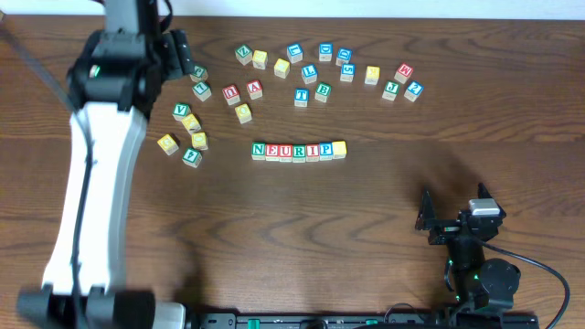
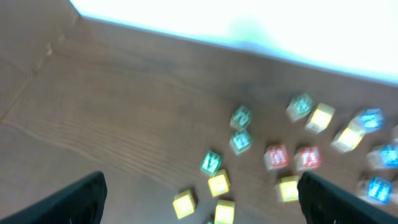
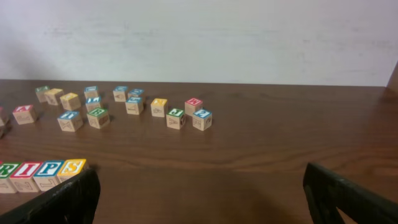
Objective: Spell out NEURIPS
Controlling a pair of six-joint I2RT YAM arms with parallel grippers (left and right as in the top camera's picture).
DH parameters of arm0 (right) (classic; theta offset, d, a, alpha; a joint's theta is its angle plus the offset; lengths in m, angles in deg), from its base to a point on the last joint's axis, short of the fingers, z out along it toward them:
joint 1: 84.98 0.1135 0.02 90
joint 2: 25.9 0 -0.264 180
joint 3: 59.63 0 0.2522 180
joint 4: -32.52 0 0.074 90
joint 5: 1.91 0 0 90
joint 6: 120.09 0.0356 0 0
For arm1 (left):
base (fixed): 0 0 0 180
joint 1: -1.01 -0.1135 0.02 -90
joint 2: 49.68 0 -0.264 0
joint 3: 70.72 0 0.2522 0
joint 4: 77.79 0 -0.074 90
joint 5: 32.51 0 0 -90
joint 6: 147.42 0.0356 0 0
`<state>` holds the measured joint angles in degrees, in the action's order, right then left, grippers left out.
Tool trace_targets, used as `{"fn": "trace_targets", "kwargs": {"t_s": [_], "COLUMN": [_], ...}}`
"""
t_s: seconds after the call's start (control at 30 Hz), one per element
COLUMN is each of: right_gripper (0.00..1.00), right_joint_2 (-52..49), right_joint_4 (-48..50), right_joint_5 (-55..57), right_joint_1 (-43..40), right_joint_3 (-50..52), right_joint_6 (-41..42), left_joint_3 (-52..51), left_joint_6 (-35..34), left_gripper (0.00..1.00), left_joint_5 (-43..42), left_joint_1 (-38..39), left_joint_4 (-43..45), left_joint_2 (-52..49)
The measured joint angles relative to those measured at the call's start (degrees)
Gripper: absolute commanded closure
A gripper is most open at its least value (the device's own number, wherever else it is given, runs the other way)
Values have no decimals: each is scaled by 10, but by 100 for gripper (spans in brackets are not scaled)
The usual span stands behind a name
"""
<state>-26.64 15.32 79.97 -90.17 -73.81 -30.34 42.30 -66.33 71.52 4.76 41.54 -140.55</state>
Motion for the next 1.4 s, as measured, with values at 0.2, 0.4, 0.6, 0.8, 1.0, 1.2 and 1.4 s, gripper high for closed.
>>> {"fn": "trace_targets", "kwargs": {"t_s": [0.2, 0.4, 0.6, 0.8, 1.0, 1.2, 1.4], "right_gripper": [1, 1, 1, 1, 1, 1, 1], "right_joint_2": [0, 0, 0, 0, 0, 0, 0], "right_joint_4": [0, 0, 0, 0, 0, 0, 0], "right_joint_5": [0, 0, 0, 0, 0, 0, 0], "right_joint_1": [0, 0, 0, 0, 0, 0, 0], "right_joint_3": [0, 0, 0, 0, 0, 0, 0], "right_joint_6": [0, 0, 0, 0, 0, 0, 0], "left_joint_3": [-186, -439, -668, -813, -894, -950, -983], "left_joint_6": [2, 6, 11, 13, 24, 37, 53], "left_gripper": [3, 3, 3, 3, 3, 3, 3], "left_joint_5": [-13, -27, -38, -42, -43, -43, -44], "left_joint_1": [-2, -3, -14, -37, -41, -41, -41], "left_joint_4": [182, 374, 476, 483, 485, 484, 473], "left_joint_2": [159, 305, 477, 647, 779, 858, 901]}}
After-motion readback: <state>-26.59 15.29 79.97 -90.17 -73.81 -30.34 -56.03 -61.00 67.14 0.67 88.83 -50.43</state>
